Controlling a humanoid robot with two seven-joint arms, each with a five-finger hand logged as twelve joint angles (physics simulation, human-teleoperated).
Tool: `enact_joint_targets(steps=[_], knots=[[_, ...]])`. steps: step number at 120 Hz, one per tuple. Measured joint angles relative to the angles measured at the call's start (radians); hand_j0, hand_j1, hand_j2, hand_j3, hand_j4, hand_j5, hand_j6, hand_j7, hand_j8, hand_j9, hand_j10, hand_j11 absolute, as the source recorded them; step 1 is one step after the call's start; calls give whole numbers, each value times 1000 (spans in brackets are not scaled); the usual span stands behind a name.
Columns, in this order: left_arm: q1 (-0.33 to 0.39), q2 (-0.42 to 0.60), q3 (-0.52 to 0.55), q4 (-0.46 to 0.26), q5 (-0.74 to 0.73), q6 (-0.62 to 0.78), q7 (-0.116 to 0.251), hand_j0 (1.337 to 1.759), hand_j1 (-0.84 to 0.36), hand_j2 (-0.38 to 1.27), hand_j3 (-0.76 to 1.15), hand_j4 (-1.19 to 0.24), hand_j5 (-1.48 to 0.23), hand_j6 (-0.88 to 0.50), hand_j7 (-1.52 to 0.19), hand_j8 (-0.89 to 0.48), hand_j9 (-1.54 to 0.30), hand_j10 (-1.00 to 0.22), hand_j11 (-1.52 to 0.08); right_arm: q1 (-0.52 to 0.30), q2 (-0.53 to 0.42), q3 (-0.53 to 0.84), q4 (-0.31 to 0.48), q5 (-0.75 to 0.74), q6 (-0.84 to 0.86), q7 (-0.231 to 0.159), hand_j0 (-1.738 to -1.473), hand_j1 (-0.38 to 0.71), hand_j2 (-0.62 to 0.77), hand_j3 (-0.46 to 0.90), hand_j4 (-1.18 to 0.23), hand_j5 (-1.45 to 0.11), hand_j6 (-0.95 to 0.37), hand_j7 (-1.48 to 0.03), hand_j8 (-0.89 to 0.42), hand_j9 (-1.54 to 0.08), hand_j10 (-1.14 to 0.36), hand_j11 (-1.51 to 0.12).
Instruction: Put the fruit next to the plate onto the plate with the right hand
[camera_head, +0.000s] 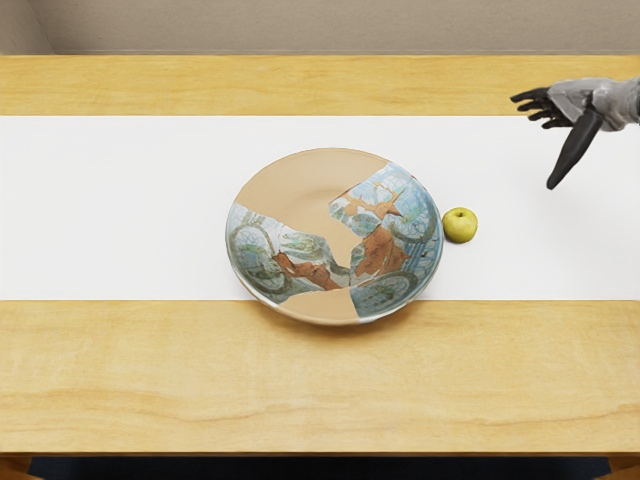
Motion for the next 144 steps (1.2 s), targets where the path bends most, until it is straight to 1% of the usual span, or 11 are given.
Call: enact_joint_targets(steps=[13, 22, 33, 43, 51, 59, 76, 86, 112, 125, 144], knots=[[0, 0, 0, 0, 0, 0, 0, 1658, 349, 0, 0, 0, 0, 0, 0, 0, 0, 0, 0, 3, 2, -25, 0, -7, 0, -22, -1658, -330, -3, 0, -20, -22, -20, -22, -19, -22, -18, -22], [0, 0, 0, 0, 0, 0, 0, 1658, 349, 0, 0, 0, 0, 0, 0, 0, 0, 0, 0, 25, 4, -42, 3, -10, 0, -107, -1658, -330, -3, 0, -20, -22, -20, -22, -19, -22, -18, -22], [0, 0, 0, 0, 0, 0, 0, 1658, 349, 0, 0, 0, 0, 0, 0, 0, 0, 0, 0, 53, 11, -63, 4, -16, 0, -165, -1658, -330, -3, 0, -19, -22, -20, -22, -19, -22, -18, -22], [0, 0, 0, 0, 0, 0, 0, 1658, 349, 0, 0, 0, 0, 0, 0, 0, 0, 0, 0, 70, 47, -69, 6, -20, 0, -290, -1658, -329, -3, 0, -19, -23, -20, -22, -19, -22, -19, -22], [0, 0, 0, 0, 0, 0, 0, 1658, 349, 0, 0, 0, 0, 0, 0, 0, 0, 0, 0, 79, 65, -71, 24, -21, 0, -351, -1658, -328, -3, 0, -20, -23, -21, -23, -20, -23, -19, -23], [0, 0, 0, 0, 0, 0, 0, 1658, 349, 0, 0, 0, 0, 0, 0, 0, 0, 0, 0, 100, 52, -72, 113, -27, 0, -385, -1658, -327, -4, 0, -21, -25, -22, -24, -21, -24, -20, -24], [0, 0, 0, 0, 0, 0, 0, 1658, 349, 0, 0, 0, 0, 0, 0, 0, 0, 0, 0, 162, -63, -68, 445, -58, -71, -458, -1658, -325, -4, 0, -23, -27, -24, -26, -23, -27, -22, -26], [0, 0, 0, 0, 0, 0, 0, 1658, 349, 0, 0, 0, 0, 0, 0, 0, 0, 0, 0, 172, -95, -62, 549, -70, -165, -486, -1658, -325, -4, 0, -23, -27, -24, -26, -23, -27, -22, -27], [0, 0, 0, 0, 0, 0, 0, 1658, 349, 0, 0, 0, 0, 0, 0, 0, 0, 0, 0, 172, -159, -68, 768, -89, -423, -526, -1658, -325, -4, 0, -23, -27, -24, -27, -24, -27, -23, -27], [0, 0, 0, 0, 0, 0, 0, 1658, 349, 0, 0, 0, 0, 0, 0, 0, 0, 0, 0, 150, -159, -69, 815, -122, -484, -540, -1658, -325, -4, 0, -24, -27, -25, -27, -24, -27, -23, -27], [0, 0, 0, 0, 0, 0, 0, 1658, 349, 0, 0, 0, 0, 0, 0, 0, 0, 0, 0, 118, -131, -70, 834, -136, -570, -580, -1658, -325, -3, 0, -24, -27, -25, -27, -24, -27, -23, -27]])
